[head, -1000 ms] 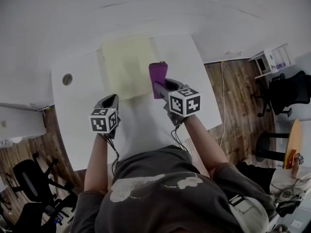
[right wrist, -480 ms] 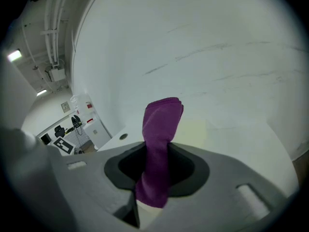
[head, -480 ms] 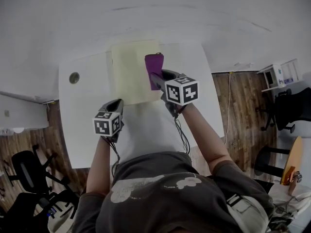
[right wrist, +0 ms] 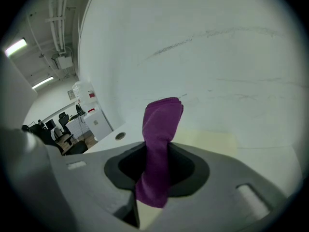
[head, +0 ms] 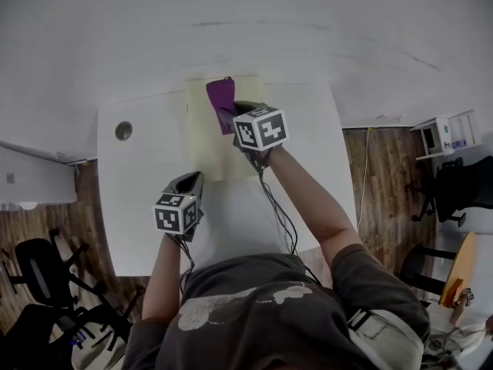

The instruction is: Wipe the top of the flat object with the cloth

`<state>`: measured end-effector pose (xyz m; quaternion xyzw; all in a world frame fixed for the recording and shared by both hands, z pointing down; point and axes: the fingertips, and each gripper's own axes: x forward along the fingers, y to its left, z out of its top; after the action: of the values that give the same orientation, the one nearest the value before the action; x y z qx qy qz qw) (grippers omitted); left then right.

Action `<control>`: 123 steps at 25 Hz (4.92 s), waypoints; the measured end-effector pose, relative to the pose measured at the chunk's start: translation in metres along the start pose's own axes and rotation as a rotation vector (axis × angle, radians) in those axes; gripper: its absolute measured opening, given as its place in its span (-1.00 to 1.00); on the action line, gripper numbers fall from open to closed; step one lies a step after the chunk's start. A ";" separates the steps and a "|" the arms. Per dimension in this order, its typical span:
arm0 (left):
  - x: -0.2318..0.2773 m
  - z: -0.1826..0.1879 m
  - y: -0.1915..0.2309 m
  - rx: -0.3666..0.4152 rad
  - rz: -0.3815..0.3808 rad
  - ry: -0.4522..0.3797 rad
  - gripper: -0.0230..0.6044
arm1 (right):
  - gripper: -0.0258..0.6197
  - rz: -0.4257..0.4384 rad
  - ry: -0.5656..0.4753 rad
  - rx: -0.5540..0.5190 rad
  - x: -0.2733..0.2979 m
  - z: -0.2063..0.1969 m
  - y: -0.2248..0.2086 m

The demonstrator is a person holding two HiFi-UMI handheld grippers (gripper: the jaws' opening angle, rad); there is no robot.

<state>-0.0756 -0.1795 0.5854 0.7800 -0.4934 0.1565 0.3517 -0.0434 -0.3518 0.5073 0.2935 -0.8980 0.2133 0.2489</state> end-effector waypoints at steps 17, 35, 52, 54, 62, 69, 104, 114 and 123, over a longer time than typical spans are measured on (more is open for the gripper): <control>0.002 0.002 0.004 -0.043 -0.030 0.008 -0.94 | -0.57 0.041 0.137 -0.187 0.113 0.025 0.006; 0.007 0.004 0.000 -0.065 -0.050 0.006 -0.94 | -0.56 0.025 0.164 -0.129 0.132 0.023 -0.017; 0.005 0.004 -0.001 -0.061 -0.044 0.007 -0.94 | -0.56 -0.108 0.156 -0.051 0.083 0.007 -0.089; 0.005 0.003 0.000 -0.061 -0.043 0.007 -0.94 | -0.56 -0.129 0.156 -0.042 0.077 0.004 -0.099; 0.005 0.004 -0.003 -0.056 -0.041 0.009 -0.94 | -0.56 -0.199 0.139 0.013 0.053 -0.001 -0.136; 0.004 0.004 -0.002 -0.053 -0.039 0.008 -0.94 | -0.56 -0.265 0.134 0.048 0.033 -0.008 -0.163; 0.003 0.002 -0.005 -0.017 -0.040 -0.002 -0.94 | -0.56 -0.076 0.058 0.168 0.016 0.007 -0.048; 0.001 0.003 -0.003 -0.003 -0.047 -0.010 -0.94 | -0.56 0.010 0.119 0.212 0.061 -0.008 0.023; 0.005 0.001 -0.005 -0.008 -0.057 -0.011 -0.94 | -0.56 0.005 0.185 0.226 0.084 -0.027 0.038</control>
<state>-0.0694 -0.1822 0.5857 0.7931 -0.4737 0.1400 0.3564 -0.1174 -0.3450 0.5677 0.2964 -0.8423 0.3397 0.2955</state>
